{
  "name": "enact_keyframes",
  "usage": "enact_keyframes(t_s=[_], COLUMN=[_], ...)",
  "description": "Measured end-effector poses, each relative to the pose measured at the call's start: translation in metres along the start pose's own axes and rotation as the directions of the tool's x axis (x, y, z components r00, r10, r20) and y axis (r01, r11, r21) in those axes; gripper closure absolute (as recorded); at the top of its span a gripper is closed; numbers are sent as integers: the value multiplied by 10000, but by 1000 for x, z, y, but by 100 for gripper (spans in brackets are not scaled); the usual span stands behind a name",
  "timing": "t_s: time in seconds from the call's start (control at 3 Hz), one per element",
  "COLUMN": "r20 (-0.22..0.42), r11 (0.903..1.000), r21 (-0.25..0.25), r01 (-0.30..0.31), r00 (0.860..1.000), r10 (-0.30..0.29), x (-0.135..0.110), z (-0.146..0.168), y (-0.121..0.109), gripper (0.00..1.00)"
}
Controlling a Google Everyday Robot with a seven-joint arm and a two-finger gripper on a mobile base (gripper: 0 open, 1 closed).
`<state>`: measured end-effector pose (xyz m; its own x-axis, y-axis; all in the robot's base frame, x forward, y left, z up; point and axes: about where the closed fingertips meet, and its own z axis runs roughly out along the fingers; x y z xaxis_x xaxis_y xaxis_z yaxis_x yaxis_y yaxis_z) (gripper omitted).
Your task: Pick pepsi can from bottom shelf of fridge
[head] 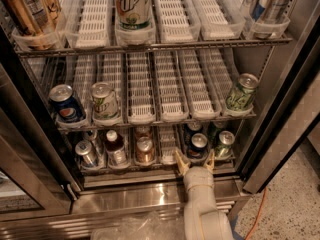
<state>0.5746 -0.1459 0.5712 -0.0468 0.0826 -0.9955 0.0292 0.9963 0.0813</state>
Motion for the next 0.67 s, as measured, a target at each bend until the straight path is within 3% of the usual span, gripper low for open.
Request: enact_keyframes(t_s=[0.33, 0.67], r20=[-3, -7], r11=[10000, 9988], r21=[2, 488], r01=[-4, -80], r00=[10000, 10000], r10=[4, 81], x=[0, 1], z=[0, 16], y=[0, -8], gripper=[13, 11])
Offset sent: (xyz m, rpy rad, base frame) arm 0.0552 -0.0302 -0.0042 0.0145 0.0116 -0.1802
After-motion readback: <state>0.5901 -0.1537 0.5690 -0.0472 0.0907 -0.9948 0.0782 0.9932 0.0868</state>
